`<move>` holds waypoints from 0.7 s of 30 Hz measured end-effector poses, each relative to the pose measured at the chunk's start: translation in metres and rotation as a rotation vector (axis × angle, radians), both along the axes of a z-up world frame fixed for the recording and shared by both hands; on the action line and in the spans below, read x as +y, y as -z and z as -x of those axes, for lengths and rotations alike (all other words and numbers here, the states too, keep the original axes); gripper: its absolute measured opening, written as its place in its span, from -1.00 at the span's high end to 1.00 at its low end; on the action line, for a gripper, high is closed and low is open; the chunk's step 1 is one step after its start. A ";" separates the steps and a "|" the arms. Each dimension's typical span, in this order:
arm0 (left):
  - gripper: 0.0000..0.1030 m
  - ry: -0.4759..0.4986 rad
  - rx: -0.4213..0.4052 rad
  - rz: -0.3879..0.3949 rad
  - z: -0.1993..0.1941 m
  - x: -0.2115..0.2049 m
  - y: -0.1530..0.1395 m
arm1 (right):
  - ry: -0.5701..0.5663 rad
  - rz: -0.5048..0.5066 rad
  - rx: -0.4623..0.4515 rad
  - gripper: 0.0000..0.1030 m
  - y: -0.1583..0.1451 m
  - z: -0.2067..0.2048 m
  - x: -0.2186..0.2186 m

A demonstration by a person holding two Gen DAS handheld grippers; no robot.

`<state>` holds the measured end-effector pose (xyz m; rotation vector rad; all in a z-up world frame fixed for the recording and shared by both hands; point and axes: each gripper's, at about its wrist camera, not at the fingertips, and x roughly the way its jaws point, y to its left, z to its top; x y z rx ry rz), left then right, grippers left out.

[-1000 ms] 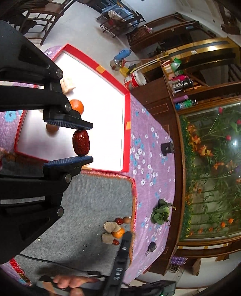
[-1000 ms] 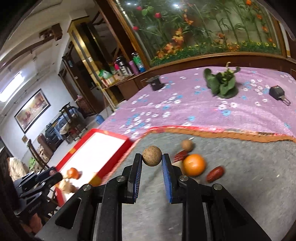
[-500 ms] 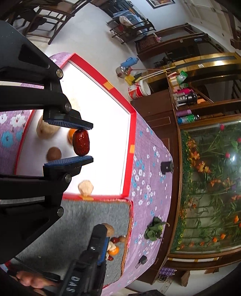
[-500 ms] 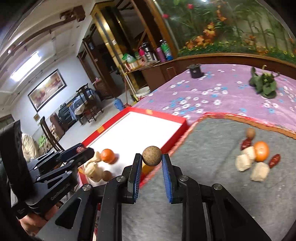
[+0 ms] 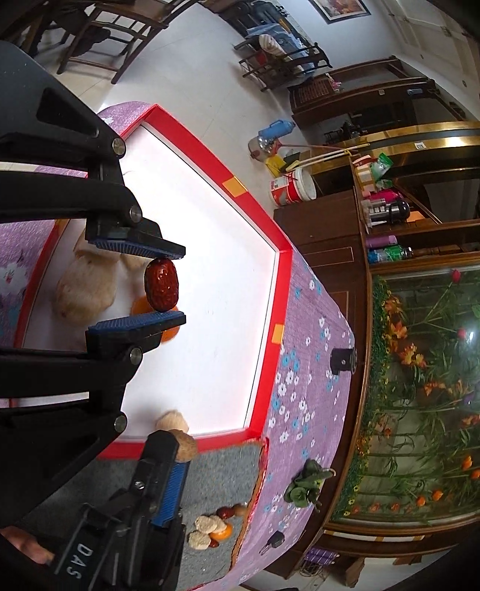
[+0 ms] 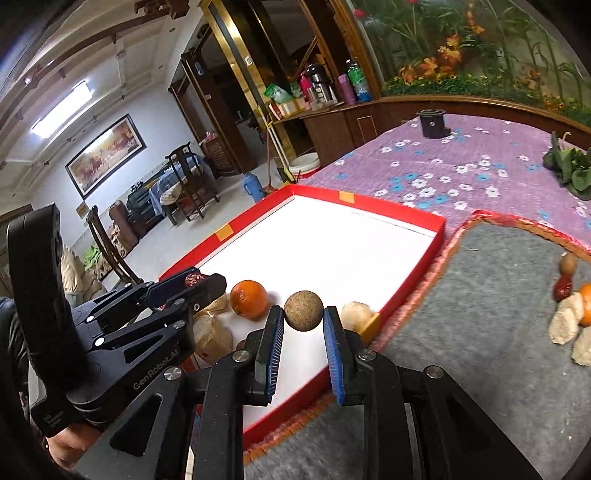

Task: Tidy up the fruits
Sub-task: 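Carry the red date and brown nut into the white tray and open both tools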

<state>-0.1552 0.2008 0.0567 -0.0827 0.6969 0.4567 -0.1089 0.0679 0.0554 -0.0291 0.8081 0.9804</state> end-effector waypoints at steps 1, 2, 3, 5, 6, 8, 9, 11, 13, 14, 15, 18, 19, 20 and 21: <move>0.49 -0.007 0.000 0.001 -0.001 0.004 0.001 | -0.001 0.005 0.000 0.58 0.002 0.001 0.003; 0.49 -0.012 0.001 0.002 -0.001 0.007 0.003 | -0.004 0.012 0.000 0.57 0.004 0.001 0.006; 0.49 -0.019 0.002 0.005 -0.002 0.011 0.004 | -0.007 0.020 0.004 0.58 0.006 0.001 0.010; 0.49 -0.029 0.004 0.008 -0.005 0.016 0.006 | -0.011 0.029 0.009 0.58 0.009 0.001 0.015; 0.49 -0.034 0.004 0.009 -0.006 0.020 0.007 | -0.016 0.034 0.010 0.58 0.011 0.001 0.018; 0.49 -0.035 0.005 0.013 -0.007 0.023 0.008 | -0.024 0.042 0.013 0.58 0.013 -0.001 0.024; 0.49 -0.033 0.010 0.015 -0.009 0.025 0.010 | -0.031 0.048 0.015 0.58 0.015 -0.002 0.029; 0.49 -0.030 0.016 0.015 -0.011 0.028 0.012 | -0.039 0.053 0.020 0.58 0.017 -0.004 0.034; 0.49 -0.026 0.029 0.016 -0.014 0.029 0.016 | -0.046 0.059 0.019 0.58 0.018 -0.004 0.040; 0.49 -0.027 0.036 0.016 -0.015 0.030 0.017 | -0.048 0.061 0.018 0.58 0.018 -0.002 0.042; 0.49 -0.029 0.040 0.017 -0.016 0.031 0.019 | -0.050 0.063 0.020 0.57 0.019 -0.002 0.044; 0.49 -0.035 0.050 0.019 -0.018 0.033 0.022 | -0.052 0.076 0.029 0.56 0.021 -0.002 0.048; 0.49 -0.043 0.056 0.015 -0.019 0.033 0.022 | -0.052 0.079 0.033 0.56 0.022 -0.003 0.050; 0.49 -0.054 0.058 0.007 -0.018 0.033 0.023 | -0.053 0.081 0.035 0.56 0.023 -0.003 0.051; 0.47 -0.062 0.061 0.002 -0.019 0.033 0.023 | -0.053 0.084 0.035 0.55 0.023 -0.004 0.052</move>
